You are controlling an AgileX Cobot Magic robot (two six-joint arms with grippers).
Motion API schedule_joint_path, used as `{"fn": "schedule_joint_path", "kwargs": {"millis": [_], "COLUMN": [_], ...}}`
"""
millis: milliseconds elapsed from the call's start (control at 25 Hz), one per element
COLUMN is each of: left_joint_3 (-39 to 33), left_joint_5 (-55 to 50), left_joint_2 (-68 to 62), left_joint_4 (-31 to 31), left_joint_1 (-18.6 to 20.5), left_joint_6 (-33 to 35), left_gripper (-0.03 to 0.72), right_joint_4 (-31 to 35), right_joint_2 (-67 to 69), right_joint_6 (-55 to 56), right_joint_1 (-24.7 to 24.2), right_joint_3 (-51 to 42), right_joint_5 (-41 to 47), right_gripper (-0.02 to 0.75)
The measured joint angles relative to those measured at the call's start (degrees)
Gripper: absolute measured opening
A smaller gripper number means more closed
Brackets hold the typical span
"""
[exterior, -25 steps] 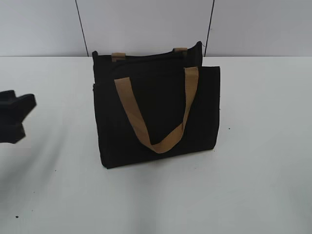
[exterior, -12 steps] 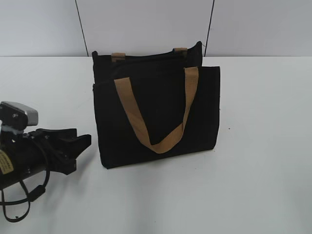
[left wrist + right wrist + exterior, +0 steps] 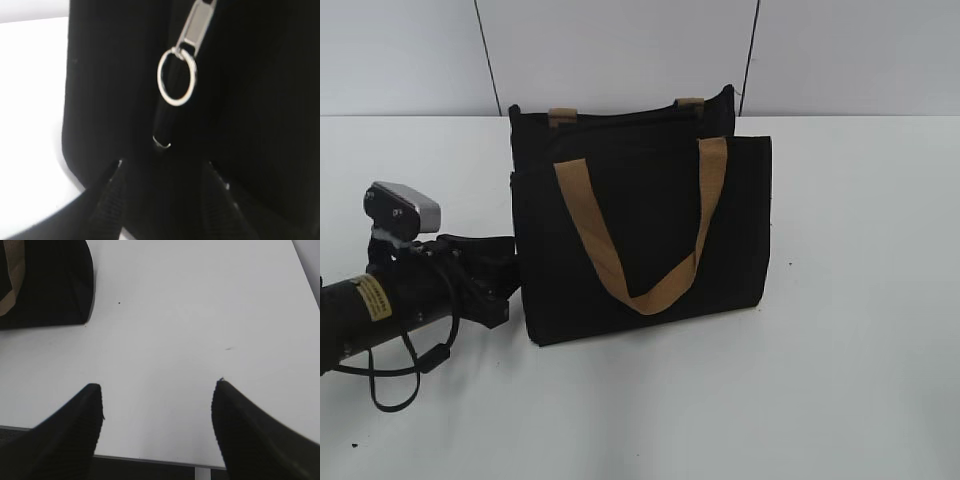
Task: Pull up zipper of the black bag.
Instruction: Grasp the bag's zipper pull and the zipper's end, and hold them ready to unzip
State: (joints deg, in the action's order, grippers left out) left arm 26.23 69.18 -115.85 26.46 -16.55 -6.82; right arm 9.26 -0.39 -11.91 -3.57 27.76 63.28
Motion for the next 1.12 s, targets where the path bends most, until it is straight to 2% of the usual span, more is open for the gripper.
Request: {"fn": "schedule_joint_path", "kwargs": {"millis": [480,600,720,800,1120], "left_joint_3": [4.7,4.8,4.8,4.8,6.3], "left_joint_5": [0.1,0.1,0.1,0.0,0.0], "left_joint_2": [-2.6,-3.0,-3.0,-3.0,-3.1], "left_joint_4": [2.9,3.1,3.1,3.1,3.1], "left_joint_1": [0.0,0.0,0.0,0.0,0.0], "left_joint_6": [0.0,-0.1,0.0,0.0,0.0], "left_gripper": [0.364,0.312,0.218,0.181,0.176], "right_joint_4": [0.0,0.0,0.0,0.0,0.0], "right_joint_2": [0.0,0.0,0.0,0.0,0.0], "right_joint_6": [0.0,0.0,0.0,0.0,0.0], "right_joint_1": [0.0,0.0,0.0,0.0,0.0], "right_joint_3": [0.0,0.0,0.0,0.0,0.0], "right_joint_5": [0.0,0.0,0.0,0.0,0.0], "right_gripper": [0.524,0.524,0.524,0.524,0.524]}}
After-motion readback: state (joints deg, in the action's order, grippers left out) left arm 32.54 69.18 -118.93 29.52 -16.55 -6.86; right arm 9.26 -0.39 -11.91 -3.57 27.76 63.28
